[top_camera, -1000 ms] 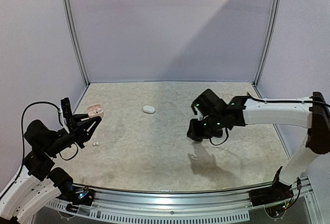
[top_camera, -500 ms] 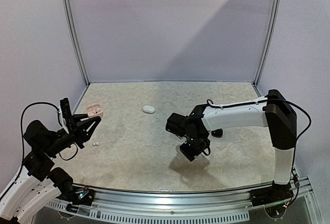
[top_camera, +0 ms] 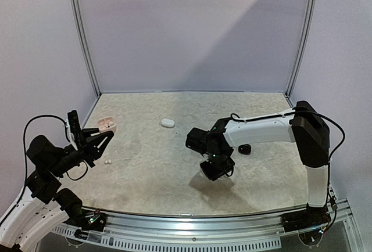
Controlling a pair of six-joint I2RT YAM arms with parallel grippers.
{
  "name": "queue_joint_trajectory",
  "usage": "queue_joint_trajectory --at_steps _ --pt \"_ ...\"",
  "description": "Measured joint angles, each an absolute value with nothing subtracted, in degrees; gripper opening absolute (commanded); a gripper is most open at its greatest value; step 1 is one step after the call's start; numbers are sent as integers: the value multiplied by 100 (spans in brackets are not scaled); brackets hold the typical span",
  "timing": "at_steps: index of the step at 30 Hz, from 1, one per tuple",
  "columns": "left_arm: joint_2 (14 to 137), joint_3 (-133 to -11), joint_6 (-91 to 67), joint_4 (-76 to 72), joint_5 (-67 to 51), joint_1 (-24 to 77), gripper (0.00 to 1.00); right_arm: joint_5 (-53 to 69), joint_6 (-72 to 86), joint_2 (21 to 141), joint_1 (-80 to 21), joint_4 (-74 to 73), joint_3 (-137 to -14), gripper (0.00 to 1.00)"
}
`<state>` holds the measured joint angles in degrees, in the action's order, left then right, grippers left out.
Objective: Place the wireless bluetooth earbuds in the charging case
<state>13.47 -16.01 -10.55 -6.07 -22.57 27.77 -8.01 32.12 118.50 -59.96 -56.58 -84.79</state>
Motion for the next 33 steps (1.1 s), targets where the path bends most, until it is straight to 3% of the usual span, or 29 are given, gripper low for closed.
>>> queue_joint_trajectory --at_steps 11,20,27,33 --pt "1345 -1599 -1055 -607 -2265 2777 0 -598 3404 11850 -5896 -5548 -8458 18" --pt "1345 -1599 -1057 -607 -2294 2777 0 -191 3345 11754 -5804 -5347 -8429 13" --pt "1573 -1638 -1037 -663 -2860 2773 0 1275 2711 10512 -5765 -4182 -8650 13" --pt "2248 -2058 -646 -735 -4305 2773 0 3096 2276 9636 -5824 -2521 -9649 9"
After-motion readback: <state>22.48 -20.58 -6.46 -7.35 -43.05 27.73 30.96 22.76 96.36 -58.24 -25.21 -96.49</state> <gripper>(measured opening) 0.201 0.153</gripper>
